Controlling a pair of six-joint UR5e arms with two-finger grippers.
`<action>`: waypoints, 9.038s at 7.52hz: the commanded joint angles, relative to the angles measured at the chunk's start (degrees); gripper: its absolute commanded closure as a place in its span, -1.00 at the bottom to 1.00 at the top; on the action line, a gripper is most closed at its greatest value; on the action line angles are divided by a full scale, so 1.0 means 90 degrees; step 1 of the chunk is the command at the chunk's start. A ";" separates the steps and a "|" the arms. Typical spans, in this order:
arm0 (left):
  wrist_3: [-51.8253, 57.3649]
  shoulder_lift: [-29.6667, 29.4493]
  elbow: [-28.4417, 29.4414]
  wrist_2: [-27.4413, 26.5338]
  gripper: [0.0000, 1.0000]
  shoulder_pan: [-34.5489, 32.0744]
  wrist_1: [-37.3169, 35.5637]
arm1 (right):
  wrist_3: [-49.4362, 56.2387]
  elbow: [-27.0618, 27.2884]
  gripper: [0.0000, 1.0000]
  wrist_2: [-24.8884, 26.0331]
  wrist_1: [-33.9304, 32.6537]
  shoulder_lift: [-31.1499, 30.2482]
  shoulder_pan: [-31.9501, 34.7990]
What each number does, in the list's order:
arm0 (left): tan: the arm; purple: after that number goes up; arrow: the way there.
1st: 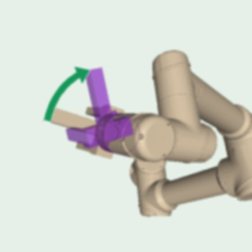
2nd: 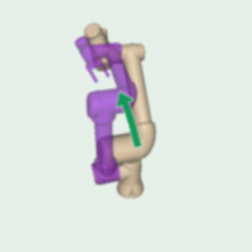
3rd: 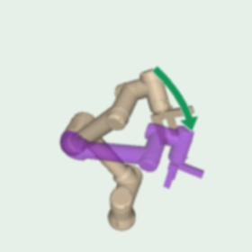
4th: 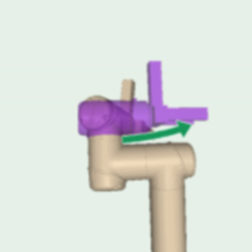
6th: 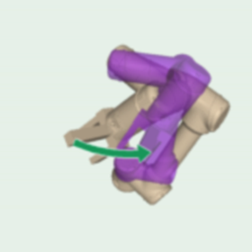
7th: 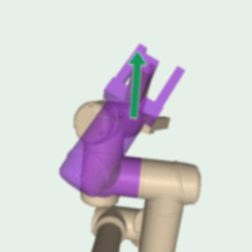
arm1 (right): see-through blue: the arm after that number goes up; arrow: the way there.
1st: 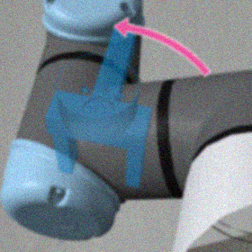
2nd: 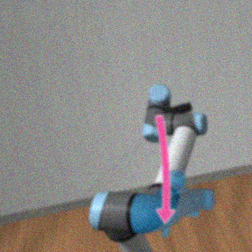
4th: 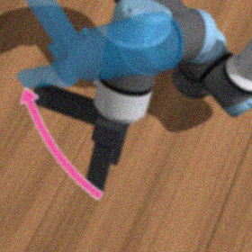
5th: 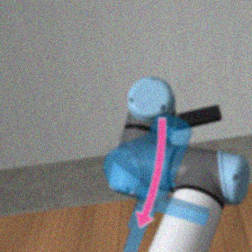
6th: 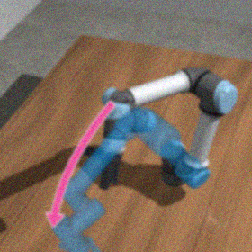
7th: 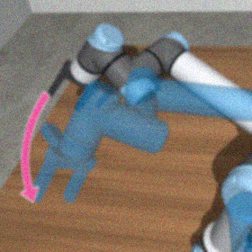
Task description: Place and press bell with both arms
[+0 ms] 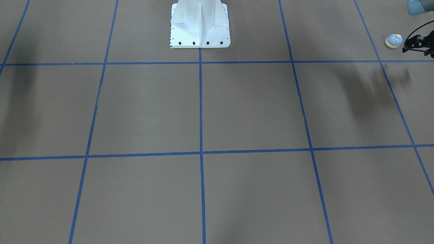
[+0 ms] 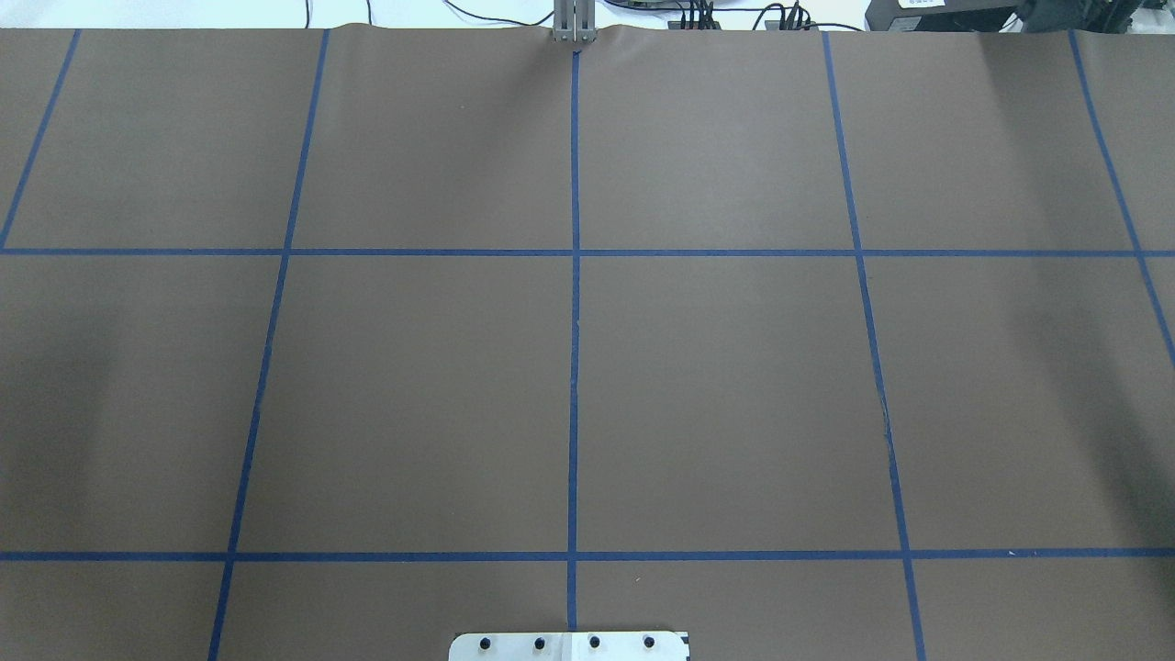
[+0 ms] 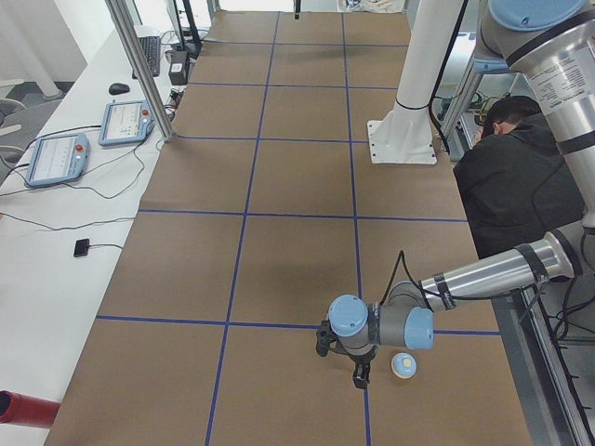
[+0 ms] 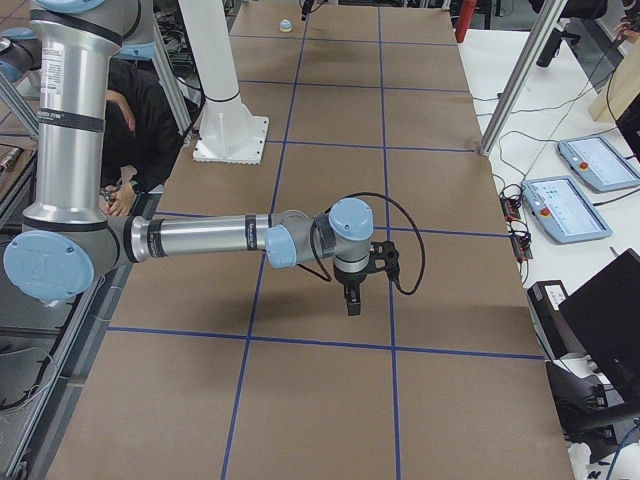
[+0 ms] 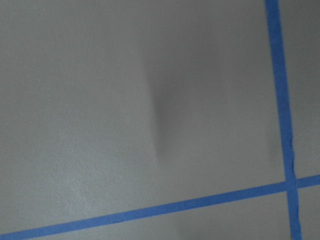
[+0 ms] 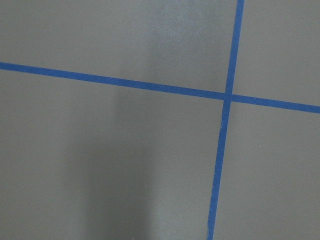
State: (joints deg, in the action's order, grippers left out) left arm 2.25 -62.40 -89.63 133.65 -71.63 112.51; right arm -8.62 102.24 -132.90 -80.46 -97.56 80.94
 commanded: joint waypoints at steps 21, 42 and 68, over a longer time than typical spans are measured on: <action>-0.1371 0.0370 0.0418 0.0394 0.84 0.2265 0.1224 | 0.0001 0.0085 -1.00 0.0040 0.0063 0.0000 0.0001; -0.6986 -0.9982 0.2565 -0.0426 1.00 0.3484 -0.3635 | -0.0311 0.0075 -1.00 -0.0019 0.0054 0.0176 0.0010; 0.1349 -0.2232 -0.2288 -0.0836 -1.00 -0.1599 -0.3219 | -0.4635 0.0292 -0.98 0.1434 -0.2114 0.5134 -0.3844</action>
State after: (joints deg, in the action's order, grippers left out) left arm 10.63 -88.81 -110.63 126.03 -81.88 79.53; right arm -46.62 106.12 -123.22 -98.65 -55.08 50.66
